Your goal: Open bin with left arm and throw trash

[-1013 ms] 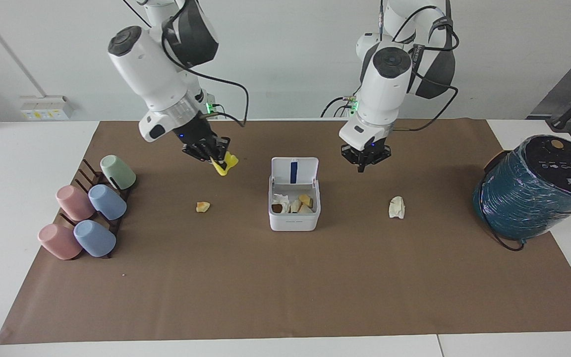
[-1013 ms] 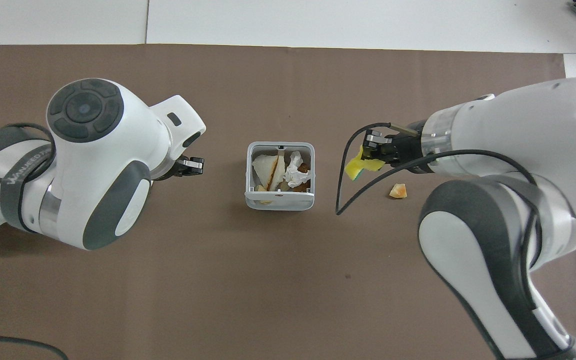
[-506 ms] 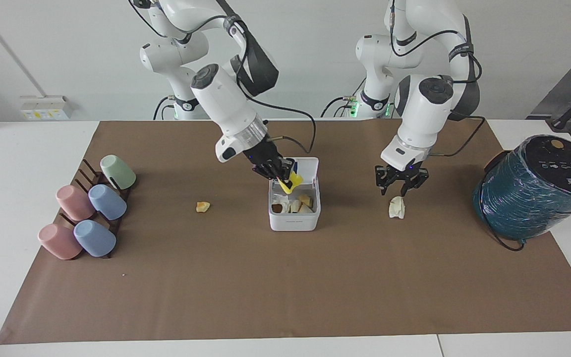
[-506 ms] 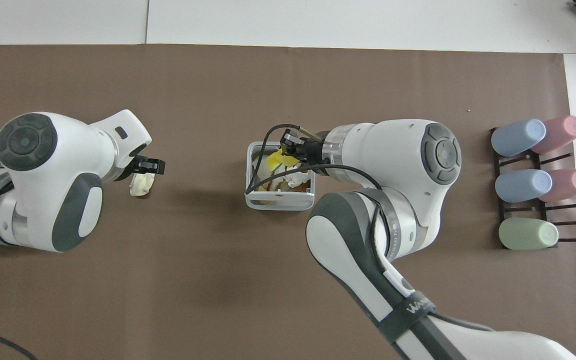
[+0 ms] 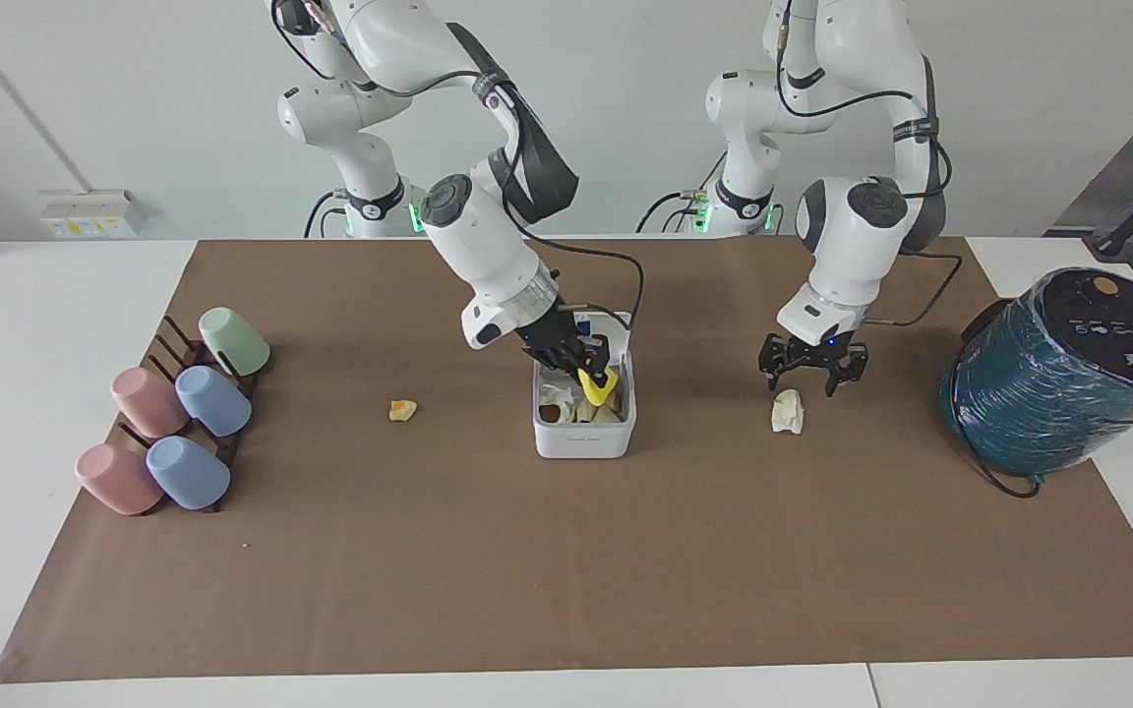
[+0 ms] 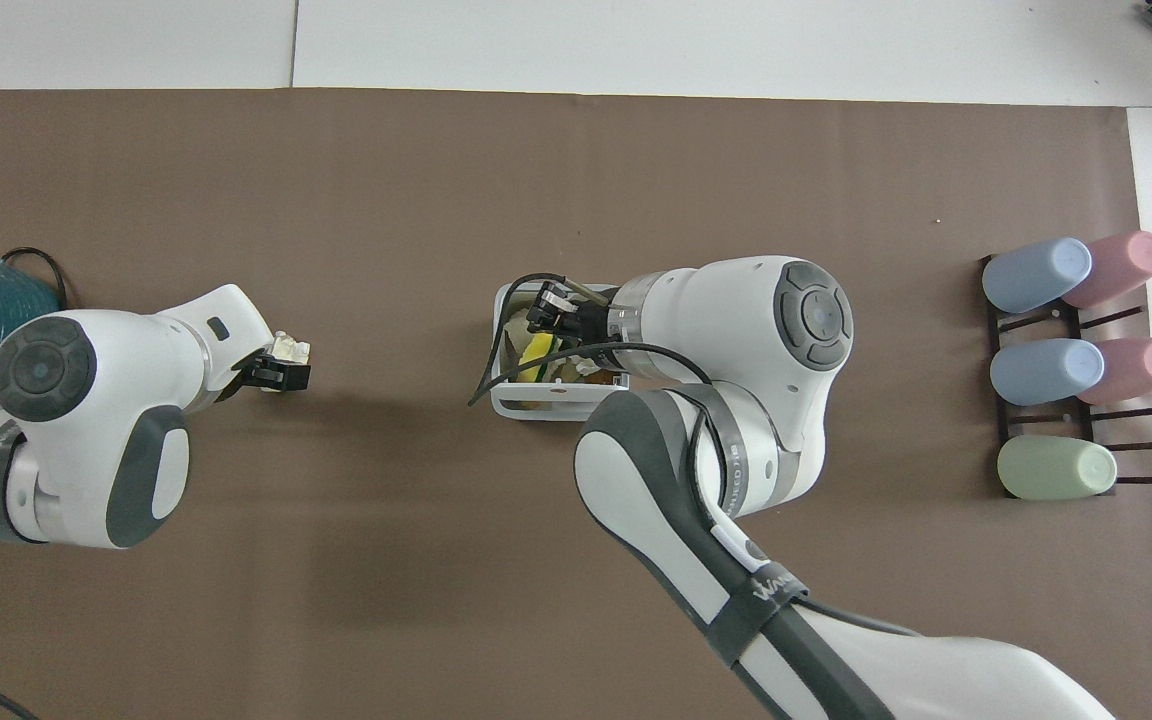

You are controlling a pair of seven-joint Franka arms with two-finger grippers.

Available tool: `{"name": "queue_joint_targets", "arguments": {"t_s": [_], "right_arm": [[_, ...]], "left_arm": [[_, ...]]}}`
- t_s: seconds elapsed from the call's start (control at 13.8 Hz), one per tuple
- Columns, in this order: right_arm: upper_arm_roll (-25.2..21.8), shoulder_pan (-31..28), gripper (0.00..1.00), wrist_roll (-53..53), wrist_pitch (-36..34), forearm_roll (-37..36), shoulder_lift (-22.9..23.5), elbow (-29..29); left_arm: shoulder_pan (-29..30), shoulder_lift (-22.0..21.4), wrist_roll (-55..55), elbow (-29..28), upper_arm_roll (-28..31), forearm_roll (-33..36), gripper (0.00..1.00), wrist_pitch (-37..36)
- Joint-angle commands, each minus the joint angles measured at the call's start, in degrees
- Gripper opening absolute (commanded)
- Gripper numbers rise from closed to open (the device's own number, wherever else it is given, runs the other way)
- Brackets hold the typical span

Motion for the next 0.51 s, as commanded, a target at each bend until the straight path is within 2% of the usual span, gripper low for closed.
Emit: {"name": "queue_joint_targets", "arguments": {"t_s": [0.0,0.07,0.14,0.36,0.43], "right_arm": [[-0.27,0.2,1.0,0.63,0.38,1.34,-0.35,-0.04],[-0.18,0.2,1.0,0.63,0.38,1.34,-0.35,0.05],[-0.27,0.28,1.0,0.72,0.29,1.25,-0.35,0.31],[-1.14,-1.03,1.0,-0.06,-0.67,-0.33,-2.19,0.93],[-1.24,-2.34,1.0,-0.16,-0.41,-2.94,-3.07,1.1]], "left_arm": [[0.39,1.95,-0.36,-2.01,-0.6,1.03,0.89,5.4],[0.48,2.57,-0.54,-2.01,-0.6,0.94,0.81,6.9],[0.48,3.19,-0.54,-2.01,-0.6,1.03,0.65,7.52],[0.48,3.98,-0.46,-2.36,-0.6,0.94,0.08,9.19],[0.48,4.07,-0.46,-2.18,-0.6,0.94,0.0,9.2]]}}
